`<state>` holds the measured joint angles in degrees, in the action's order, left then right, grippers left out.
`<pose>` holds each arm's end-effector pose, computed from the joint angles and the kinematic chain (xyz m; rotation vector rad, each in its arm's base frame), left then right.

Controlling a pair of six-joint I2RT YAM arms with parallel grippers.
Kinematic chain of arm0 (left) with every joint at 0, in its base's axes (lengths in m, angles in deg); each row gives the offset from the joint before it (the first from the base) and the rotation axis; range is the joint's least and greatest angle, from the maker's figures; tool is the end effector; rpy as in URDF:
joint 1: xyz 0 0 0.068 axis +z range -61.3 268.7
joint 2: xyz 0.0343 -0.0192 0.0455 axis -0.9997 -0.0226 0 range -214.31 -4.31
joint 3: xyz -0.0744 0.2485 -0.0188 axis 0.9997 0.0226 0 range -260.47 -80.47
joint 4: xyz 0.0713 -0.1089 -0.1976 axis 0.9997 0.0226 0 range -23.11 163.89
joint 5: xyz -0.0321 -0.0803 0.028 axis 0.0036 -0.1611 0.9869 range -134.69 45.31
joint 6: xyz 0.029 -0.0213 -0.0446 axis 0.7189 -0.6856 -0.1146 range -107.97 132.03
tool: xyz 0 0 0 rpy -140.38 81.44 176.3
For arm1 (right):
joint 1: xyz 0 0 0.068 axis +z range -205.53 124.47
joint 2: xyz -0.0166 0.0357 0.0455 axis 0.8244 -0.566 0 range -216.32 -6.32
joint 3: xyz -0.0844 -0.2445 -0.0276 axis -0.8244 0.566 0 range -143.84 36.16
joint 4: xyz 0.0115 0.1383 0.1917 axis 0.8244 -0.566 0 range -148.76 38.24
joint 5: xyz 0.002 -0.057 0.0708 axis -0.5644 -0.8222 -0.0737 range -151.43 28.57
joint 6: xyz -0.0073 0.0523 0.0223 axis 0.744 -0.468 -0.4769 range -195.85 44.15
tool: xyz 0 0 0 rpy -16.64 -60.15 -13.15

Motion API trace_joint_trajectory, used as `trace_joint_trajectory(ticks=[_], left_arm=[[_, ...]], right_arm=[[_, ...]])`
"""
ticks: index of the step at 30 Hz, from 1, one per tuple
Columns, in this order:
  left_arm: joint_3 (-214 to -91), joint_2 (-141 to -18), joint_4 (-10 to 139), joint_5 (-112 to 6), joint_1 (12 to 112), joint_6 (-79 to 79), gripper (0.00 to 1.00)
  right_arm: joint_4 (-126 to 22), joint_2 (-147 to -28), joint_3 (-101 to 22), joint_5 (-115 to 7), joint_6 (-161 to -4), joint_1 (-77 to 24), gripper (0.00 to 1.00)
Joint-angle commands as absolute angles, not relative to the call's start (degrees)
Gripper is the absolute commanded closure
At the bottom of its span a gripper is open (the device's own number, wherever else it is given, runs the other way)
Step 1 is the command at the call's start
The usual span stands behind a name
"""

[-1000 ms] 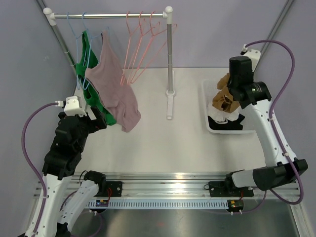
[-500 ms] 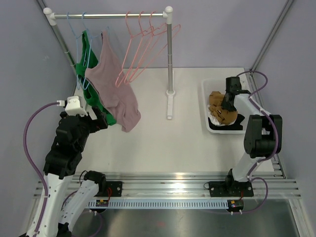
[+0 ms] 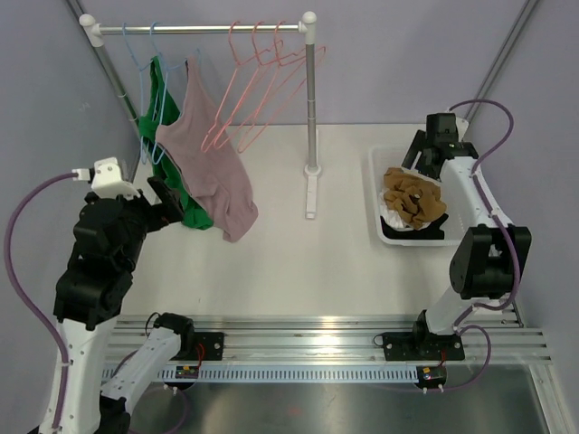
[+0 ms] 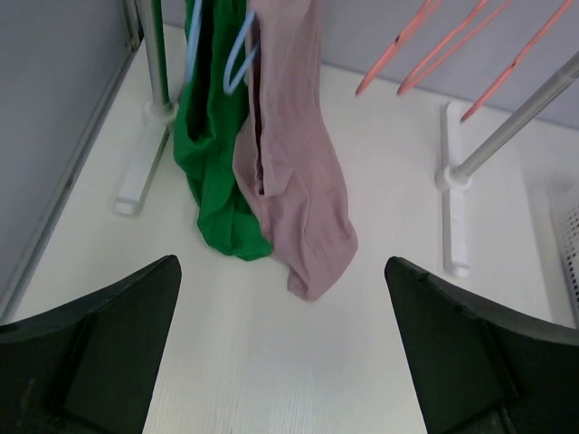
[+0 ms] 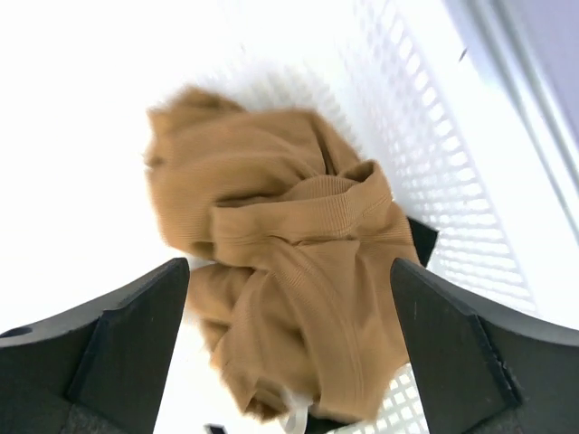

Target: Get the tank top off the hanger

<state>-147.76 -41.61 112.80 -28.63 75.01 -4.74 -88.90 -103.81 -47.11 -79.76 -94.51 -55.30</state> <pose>0.0883 -0.0100 0.3956 -0.2438 1.8230 -0.1136 0.3494 -0.0114 0.2789 0.5220 2.3640 -0.2458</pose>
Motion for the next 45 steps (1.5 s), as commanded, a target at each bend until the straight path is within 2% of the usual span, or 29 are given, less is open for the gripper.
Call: trace_joint_trajectory(ticks=[1, 3, 5, 10, 13, 20, 24, 29, 31, 34, 35, 36, 41, 42, 44, 45], left_arm=[[-159.99, -46.74, 115.31, -26.05, 75.34, -5.55, 0.01], [-166.21, -51.23, 117.07, -26.23, 75.34, -4.59, 0.01], [-169.05, -55.43, 116.29, -27.37, 75.34, -2.83, 0.01], [-182.23, -67.48, 119.27, -28.51, 75.78, 0.43, 0.01], [-190.06, -74.6, 119.98, -30.18, 77.18, 2.27, 0.01], [-201.65, -89.19, 116.72, -40.72, 83.69, 4.65, 0.01], [-210.18, -97.02, 117.43, -44.33, 87.38, 5.52, 0.01], [-210.72, -102.47, 115.14, -46.53, 91.24, 6.41, 0.01], [-210.38, -103.71, 114.62, -50.82, 92.83, 5.97, 0.04], [-211.07, -106.69, 113.74, -57.68, 95.55, 4.12, 0.17], [-211.34, -107.4, 113.91, -58.48, 95.73, 3.77, 0.28], [-211.6, -108.45, 113.83, -60.05, 95.74, 3.77, 0.33], [-213.27, -110.74, 113.39, -61.21, 95.73, 3.24, 0.46], [-213.28, -110.92, 113.21, -61.21, 95.82, 3.07, 0.56], [-213.63, -111.62, 113.38, -61.39, 95.74, 2.54, 0.64], [-213.98, -111.8, 113.56, -61.56, 95.82, 2.37, 0.76]], right_arm=[[-94.64, -96.24, -54.28, -81.48, -93.7, -55.0, 0.0], [-95.26, -91.69, -53.85, -79.89, -93.78, -55.09, 0.0], [-93.96, -86.94, -51.05, -72.98, -94.57, -55.0, 0.0], [-77.09, -64.97, -30.32, -44.01, -99.57, -55.09, 0.01], [-73.2, -56.96, -22.83, -35.98, -103.45, -55.09, 0.01], [-74.52, -51.23, -16.85, -25.84, -104.68, -55.01, 0.1], [-73.03, -48.42, -14.82, -23.55, -106.09, -55.09, 0.1], [-73.38, -47.36, -14.65, -23.11, -105.82, -54.39, 0.11], [-73.2, -47.45, -14.65, -22.94, -106.0, -54.13, 0.11], [-72.85, -47.62, -14.64, -22.85, -106.09, -53.86, 0.12], [-72.94, -47.71, -14.65, -22.93, -106.0, -53.77, 0.12], [-73.02, -47.89, -14.73, -22.93, -105.91, -53.77, 0.12], [-73.38, -48.42, -15.08, -23.02, -106.0, -53.42, 0.14], [-73.46, -48.42, -15.08, -23.11, -106.0, -53.42, 0.14], [-73.64, -48.42, -15.17, -23.2, -106.0, -53.25, 0.14], [-73.73, -48.5, -15.26, -23.28, -105.91, -53.25, 0.14]])
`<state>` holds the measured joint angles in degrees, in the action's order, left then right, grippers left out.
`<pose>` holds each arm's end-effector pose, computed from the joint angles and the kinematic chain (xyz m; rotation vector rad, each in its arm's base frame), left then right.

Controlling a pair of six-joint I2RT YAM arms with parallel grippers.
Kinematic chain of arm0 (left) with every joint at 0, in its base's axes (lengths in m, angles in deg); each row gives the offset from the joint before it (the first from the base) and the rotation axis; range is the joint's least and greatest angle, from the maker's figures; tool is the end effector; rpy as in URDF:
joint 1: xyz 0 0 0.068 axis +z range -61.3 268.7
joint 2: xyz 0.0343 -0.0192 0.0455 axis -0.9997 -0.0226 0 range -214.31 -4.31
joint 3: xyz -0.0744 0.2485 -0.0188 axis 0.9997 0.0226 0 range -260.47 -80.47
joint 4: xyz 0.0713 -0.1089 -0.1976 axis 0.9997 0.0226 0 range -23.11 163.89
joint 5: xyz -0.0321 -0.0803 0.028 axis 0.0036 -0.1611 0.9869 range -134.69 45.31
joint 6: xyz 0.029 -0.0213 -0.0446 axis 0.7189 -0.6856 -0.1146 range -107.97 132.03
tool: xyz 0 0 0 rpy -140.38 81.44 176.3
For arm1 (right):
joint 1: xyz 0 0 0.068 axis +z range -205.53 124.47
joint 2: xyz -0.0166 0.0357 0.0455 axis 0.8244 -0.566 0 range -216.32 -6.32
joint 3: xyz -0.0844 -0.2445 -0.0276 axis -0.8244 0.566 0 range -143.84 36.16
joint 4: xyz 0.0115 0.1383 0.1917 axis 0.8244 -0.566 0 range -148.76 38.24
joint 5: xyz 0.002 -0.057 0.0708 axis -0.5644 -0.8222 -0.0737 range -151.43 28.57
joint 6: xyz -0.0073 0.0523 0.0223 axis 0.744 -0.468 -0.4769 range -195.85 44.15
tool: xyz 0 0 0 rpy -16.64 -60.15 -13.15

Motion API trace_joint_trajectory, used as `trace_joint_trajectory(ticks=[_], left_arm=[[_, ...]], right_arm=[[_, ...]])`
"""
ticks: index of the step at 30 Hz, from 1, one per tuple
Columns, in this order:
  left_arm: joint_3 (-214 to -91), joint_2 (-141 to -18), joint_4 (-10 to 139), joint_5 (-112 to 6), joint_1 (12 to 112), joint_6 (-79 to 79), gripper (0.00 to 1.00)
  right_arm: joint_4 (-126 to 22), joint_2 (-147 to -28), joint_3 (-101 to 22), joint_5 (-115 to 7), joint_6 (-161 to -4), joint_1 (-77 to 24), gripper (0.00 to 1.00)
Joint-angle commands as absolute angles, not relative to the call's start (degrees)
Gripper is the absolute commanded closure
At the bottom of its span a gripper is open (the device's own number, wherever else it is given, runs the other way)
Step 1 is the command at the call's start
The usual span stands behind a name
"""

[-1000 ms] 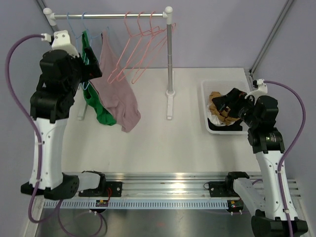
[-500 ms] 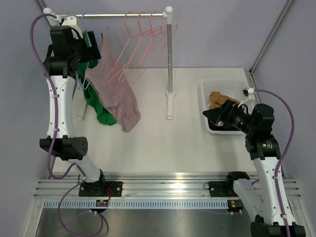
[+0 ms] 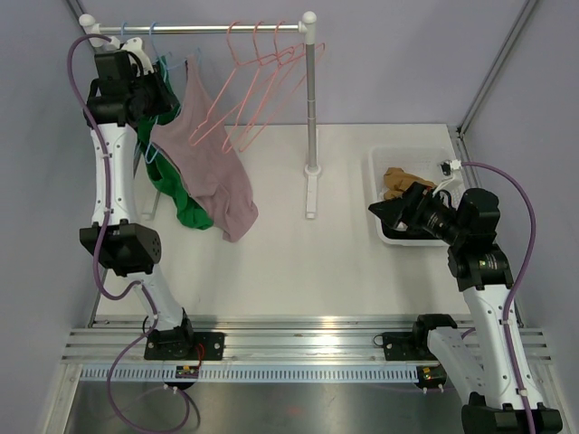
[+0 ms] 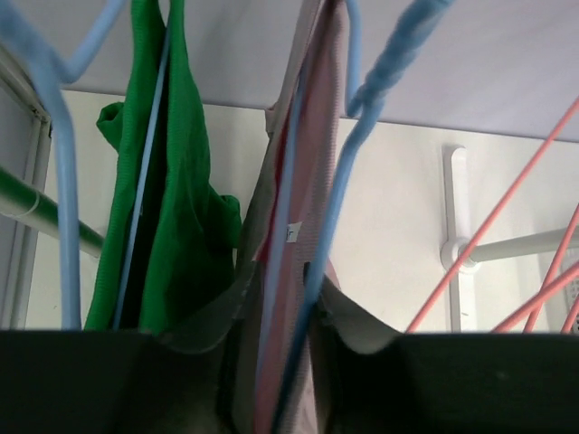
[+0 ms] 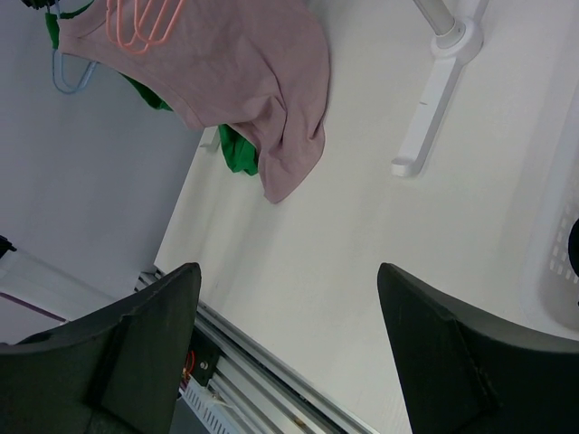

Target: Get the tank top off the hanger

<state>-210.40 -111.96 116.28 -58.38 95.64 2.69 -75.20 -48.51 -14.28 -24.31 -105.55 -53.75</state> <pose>0.3746 0.0359 0.4391 -0.1402 2.0355 -0.2703 0.1434 0.0289 0.3448 -0.0143 1.8922 0.9723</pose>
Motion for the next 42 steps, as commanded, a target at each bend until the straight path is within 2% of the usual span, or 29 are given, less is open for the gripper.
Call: trace_joint_trajectory(ticks=[1, 5, 19, 26, 28, 30, 33, 36, 42], left_arm=[[-214.07, -111.8, 113.3, -61.82, 95.82, 2.19, 0.85], [-214.07, -110.84, 112.95, -62.26, 95.82, 0.61, 1.0], [-214.77, -101.61, 113.21, -62.35, 93.27, -0.89, 1.0], [-209.16, -94.41, 115.4, -63.05, 91.43, -2.47, 1.0], [-204.94, -91.86, 116.72, -63.67, 91.43, -2.82, 1.0], [-200.38, -85.54, 115.68, -63.84, 91.43, -3.35, 1.0], [-186.26, -74.82, 113.74, -63.59, 91.25, -4.31, 1.0], [-179.37, -65.33, 113.12, -64.11, 90.9, -4.93, 1.0], [-163.81, -47.68, 116.97, -65.52, 90.46, -4.58, 1.0]], right_arm=[[-73.64, -48.68, -15.26, -23.29, -105.91, -53.16, 0.14], [-73.73, -48.94, -15.26, -23.29, -106.0, -53.07, 0.15], [-74.34, -48.5, -15.87, -23.46, -105.3, -52.9, 0.16], [-76.63, -49.29, -18.33, -24.43, -103.19, -52.81, 0.15], [-76.8, -49.56, -19.12, -24.17, -102.58, -52.72, 0.14], [-77.24, -49.65, -19.56, -23.64, -101.96, -52.46, 0.13], [-77.24, -50.09, -20.27, -23.2, -100.29, -50.62, 0.1], [-77.07, -50.52, -20.97, -21.8, -99.32, -48.68, 0.08], [-74.0, -50.79, -20.27, -14.94, -100.46, -46.57, 0.08]])
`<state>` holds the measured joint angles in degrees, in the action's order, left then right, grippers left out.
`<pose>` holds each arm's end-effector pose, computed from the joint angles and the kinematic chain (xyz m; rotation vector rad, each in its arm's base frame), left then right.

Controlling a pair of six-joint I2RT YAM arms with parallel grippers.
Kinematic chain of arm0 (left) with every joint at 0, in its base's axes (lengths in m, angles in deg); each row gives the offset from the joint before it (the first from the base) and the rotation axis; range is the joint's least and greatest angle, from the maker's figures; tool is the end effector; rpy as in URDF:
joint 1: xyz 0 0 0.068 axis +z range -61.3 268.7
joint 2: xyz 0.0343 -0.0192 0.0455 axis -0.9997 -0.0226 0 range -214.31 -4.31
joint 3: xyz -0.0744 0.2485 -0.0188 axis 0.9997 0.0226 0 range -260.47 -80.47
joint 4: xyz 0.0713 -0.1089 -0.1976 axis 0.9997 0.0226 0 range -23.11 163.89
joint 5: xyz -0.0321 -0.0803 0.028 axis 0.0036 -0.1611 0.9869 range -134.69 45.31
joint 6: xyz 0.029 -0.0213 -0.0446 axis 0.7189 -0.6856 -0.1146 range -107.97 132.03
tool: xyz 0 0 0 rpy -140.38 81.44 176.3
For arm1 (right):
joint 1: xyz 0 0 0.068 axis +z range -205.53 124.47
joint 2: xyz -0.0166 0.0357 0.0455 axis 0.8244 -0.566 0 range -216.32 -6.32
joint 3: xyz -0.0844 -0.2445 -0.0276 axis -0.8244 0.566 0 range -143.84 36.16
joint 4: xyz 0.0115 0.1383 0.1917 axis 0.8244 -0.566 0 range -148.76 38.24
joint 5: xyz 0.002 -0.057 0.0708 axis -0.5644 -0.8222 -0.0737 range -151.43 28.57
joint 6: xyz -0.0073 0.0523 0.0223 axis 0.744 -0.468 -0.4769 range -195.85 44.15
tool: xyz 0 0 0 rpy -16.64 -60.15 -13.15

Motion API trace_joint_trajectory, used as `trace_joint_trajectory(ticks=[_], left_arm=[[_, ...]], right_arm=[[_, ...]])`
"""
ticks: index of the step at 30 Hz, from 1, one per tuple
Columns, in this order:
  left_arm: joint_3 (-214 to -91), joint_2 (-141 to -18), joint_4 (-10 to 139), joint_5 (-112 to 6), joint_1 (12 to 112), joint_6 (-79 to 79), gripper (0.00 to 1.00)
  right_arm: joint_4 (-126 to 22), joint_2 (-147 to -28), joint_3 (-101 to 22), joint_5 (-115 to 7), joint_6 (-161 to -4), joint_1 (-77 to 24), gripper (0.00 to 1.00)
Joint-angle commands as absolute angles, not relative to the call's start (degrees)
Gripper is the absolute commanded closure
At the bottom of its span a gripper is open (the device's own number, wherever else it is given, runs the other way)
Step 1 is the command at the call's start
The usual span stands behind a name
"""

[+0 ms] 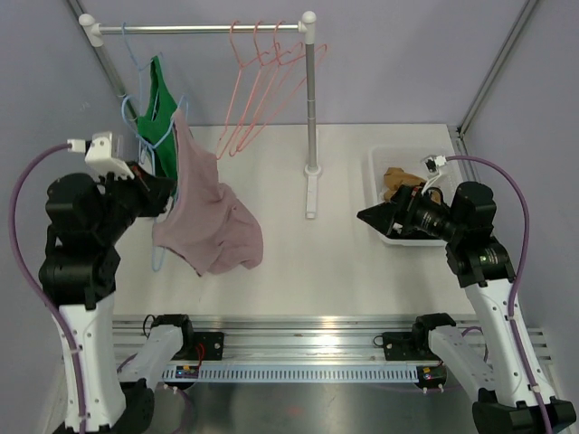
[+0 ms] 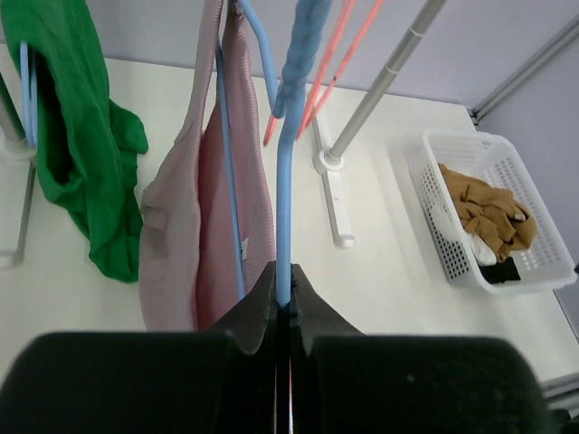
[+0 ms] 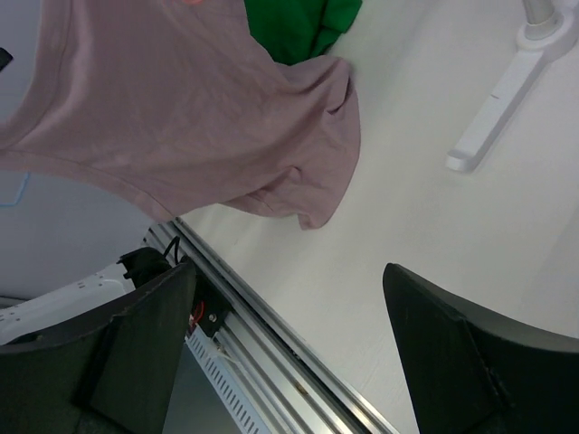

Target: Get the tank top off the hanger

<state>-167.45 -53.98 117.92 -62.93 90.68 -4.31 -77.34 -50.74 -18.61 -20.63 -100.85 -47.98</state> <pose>0.1046 -0.0091 0.4581 -0.0628 1.8216 -0.4655 0.1411 0.0454 0.3598 -0.2358 1.8839 1.0429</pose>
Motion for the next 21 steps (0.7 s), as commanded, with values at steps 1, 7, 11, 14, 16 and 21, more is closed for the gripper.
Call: trace_joint_trajectory(ticks=[1, 7, 11, 14, 16, 21], left_arm=[[-162.31, -45.72, 118.29, -65.17, 90.37, -3.62, 1.0], [-149.13, -35.18, 125.77, -67.8, 87.58, -3.26, 1.0], [-142.8, -33.05, 126.83, -73.05, 82.48, -3.35, 1.0], [-139.19, -34.44, 126.4, -74.04, 77.29, -3.17, 1.0], [-137.78, -35.59, 125.69, -74.3, 73.51, -3.17, 1.0], [-135.23, -40.59, 119.9, -79.13, 67.36, -3.7, 1.0]], right_arm=[[-73.04, -50.96, -19.75, -14.5, -101.42, -46.13, 0.08], [-69.62, -53.51, -17.55, -17.57, -103.97, -39.11, 0.09], [-63.63, -56.41, -14.56, -26.85, -105.82, -28.31, 0.08], [-59.24, -60.45, -13.86, -36.77, -106.08, -18.2, 0.08], [-54.51, -63.7, -13.15, -42.41, -107.31, -13.37, 0.08], [-47.98, -71.42, -13.32, -54.47, -108.72, -7.46, 0.08]])
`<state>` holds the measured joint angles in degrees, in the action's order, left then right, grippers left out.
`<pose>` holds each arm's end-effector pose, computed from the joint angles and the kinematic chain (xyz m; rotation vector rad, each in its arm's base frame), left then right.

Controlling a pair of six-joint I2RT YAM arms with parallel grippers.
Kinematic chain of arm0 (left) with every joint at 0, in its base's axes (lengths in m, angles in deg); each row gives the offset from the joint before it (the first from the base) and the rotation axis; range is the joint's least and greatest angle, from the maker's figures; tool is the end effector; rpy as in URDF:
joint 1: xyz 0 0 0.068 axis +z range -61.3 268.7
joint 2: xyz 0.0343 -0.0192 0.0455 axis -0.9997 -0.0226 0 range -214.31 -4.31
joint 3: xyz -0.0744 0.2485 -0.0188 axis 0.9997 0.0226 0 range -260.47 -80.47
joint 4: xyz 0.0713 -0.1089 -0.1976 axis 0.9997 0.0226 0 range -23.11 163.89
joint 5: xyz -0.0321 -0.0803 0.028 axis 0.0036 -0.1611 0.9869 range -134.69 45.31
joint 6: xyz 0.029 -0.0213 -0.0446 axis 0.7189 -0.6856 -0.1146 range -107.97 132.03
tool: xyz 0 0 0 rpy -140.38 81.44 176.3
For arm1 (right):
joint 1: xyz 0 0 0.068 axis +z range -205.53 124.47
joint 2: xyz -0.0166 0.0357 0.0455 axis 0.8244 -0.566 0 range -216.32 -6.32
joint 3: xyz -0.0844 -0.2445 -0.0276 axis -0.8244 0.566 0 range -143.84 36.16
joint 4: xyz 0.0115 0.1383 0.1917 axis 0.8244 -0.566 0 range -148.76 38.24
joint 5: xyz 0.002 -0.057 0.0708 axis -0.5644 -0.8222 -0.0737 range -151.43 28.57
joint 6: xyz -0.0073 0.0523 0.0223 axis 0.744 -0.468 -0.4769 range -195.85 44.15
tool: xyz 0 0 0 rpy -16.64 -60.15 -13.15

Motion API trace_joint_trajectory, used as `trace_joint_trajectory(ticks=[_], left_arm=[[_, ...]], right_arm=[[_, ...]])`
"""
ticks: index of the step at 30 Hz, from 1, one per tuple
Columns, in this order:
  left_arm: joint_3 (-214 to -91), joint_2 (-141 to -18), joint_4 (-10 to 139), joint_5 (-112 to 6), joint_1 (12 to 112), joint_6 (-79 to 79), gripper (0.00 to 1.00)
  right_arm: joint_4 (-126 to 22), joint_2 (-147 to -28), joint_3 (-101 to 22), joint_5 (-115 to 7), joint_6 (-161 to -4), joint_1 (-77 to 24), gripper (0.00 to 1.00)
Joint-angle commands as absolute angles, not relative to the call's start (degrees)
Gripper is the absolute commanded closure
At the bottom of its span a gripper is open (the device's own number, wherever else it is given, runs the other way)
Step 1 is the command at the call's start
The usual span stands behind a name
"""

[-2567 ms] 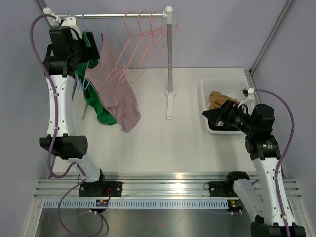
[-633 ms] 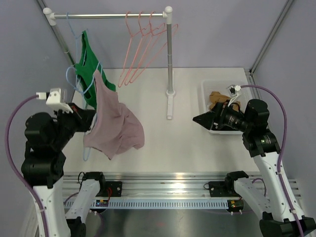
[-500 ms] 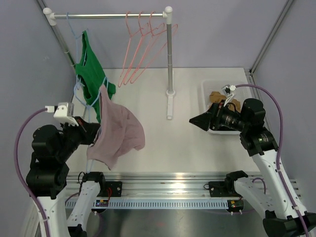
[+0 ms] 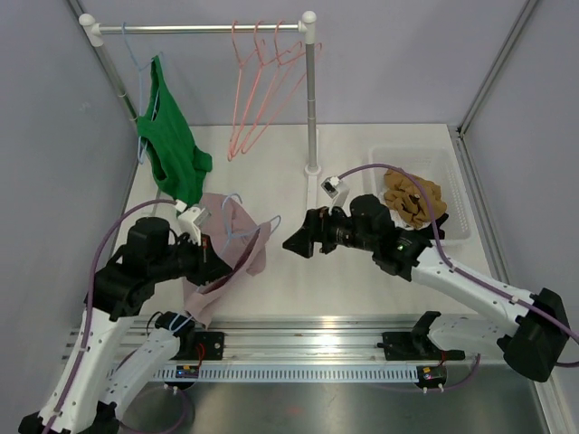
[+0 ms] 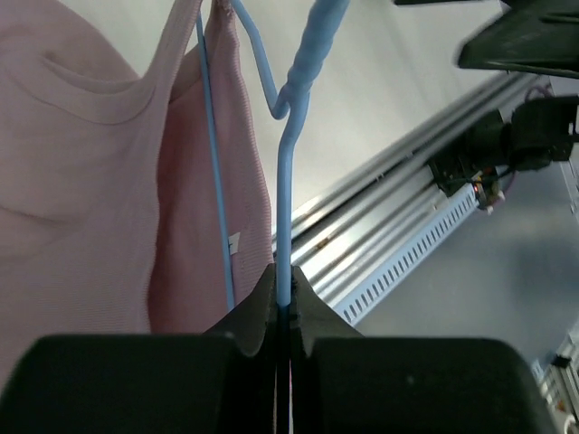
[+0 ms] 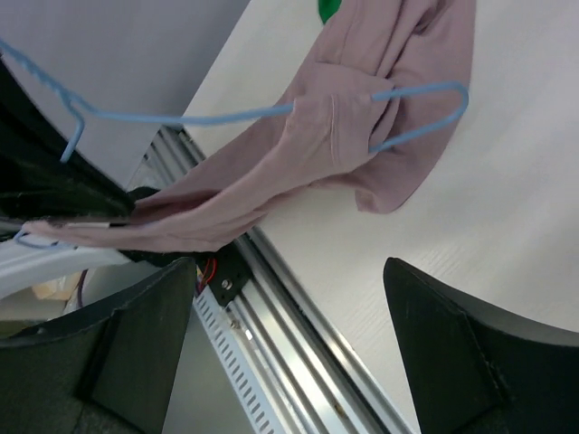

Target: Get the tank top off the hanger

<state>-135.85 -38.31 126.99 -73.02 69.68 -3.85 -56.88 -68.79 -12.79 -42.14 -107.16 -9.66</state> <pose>0.0684 -0.0440 0.3206 0.3389 2.2735 -0.8778 0.1553 0.1793 0.3073 -0.5103 2.0117 1.1960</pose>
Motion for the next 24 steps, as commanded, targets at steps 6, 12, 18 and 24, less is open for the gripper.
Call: trace_joint_trajectory(ticks=[6, 12, 18, 24], left_arm=[[-133.65, -41.57, 111.81, -83.0, 64.72, -7.38, 1.0], [-131.63, -42.1, 104.43, -82.65, 61.29, -11.78, 1.0], [-132.42, -43.07, 102.14, -80.81, 57.24, -13.46, 1.0], [-133.82, -43.42, 105.9, -74.24, 56.45, -11.61, 1.0]], right_arm=[[-45.26, -76.35, -13.06, -59.59, -107.77, -6.84, 0.12], [-41.92, -79.52, -14.47, -53.18, -105.48, -6.75, 0.15], [-42.53, -81.72, -15.7, -54.49, -103.98, -6.84, 0.42], [-48.06, -81.29, -16.23, -62.29, -101.87, -6.84, 0.87]])
